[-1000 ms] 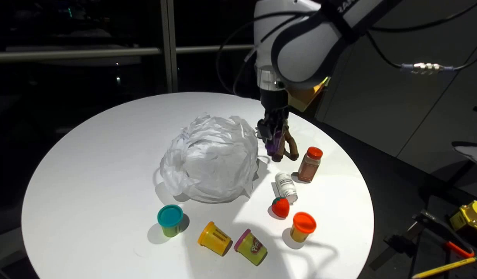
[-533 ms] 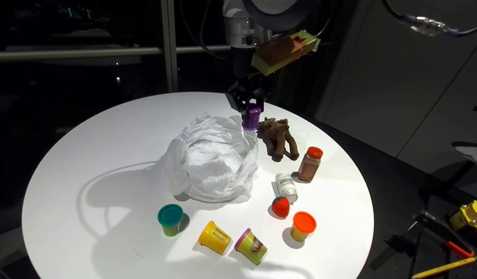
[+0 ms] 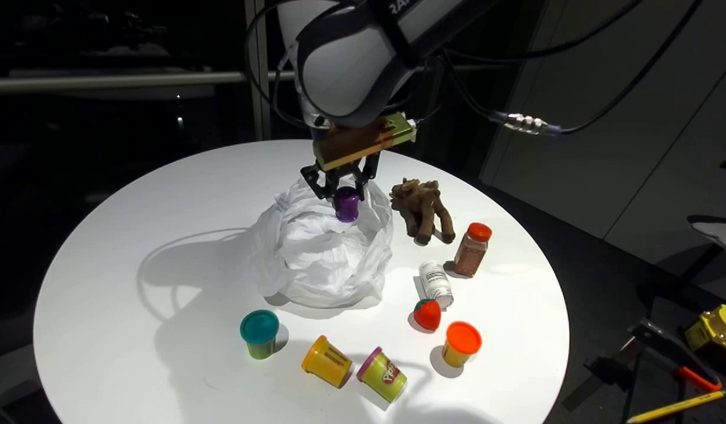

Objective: Pick the objects on the table and put them in the plastic bag

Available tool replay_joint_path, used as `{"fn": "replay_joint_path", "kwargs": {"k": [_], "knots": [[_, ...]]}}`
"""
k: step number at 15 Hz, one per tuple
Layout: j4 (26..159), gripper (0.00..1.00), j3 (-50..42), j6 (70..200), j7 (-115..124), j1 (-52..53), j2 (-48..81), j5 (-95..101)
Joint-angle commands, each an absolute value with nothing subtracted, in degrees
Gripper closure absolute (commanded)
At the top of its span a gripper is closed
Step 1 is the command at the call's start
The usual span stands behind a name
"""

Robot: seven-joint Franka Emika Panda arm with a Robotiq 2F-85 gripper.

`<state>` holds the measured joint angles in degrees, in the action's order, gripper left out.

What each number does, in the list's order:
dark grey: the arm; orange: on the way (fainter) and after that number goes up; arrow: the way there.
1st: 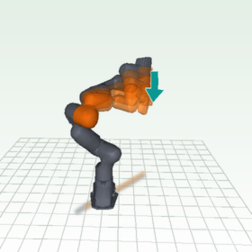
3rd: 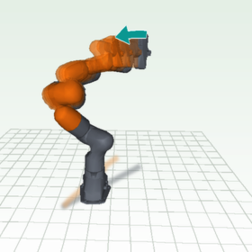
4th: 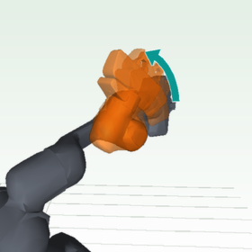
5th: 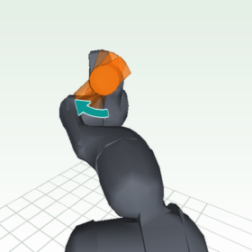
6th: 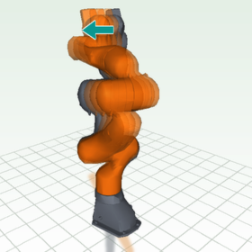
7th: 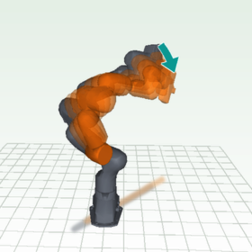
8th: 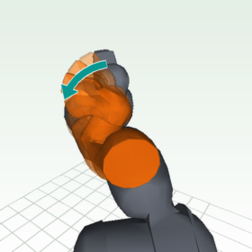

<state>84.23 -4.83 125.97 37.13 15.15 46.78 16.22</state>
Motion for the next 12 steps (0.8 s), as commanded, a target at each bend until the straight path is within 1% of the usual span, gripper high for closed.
{"fn": "replay_joint_path", "kwargs": {"k": [1, 4, 10, 11, 12], "knots": [[71.92, 0.74, -7.65, 126.47, 42.73, 15.94, 55.47, 15.02], [65.27, 0.74, -8.22, 125.41, 44.55, 15.16, 60.22, 14.24], [57.19, 0.74, -7.14, 123.00, 43.65, 13.12, 66.35, 9.02], [56.48, 0.38, -7.00, 122.49, 43.39, 12.76, 66.71, 8.33], [55.64, 0.24, -6.91, 122.02, 43.21, 12.39, 67.10, 7.71]]}}
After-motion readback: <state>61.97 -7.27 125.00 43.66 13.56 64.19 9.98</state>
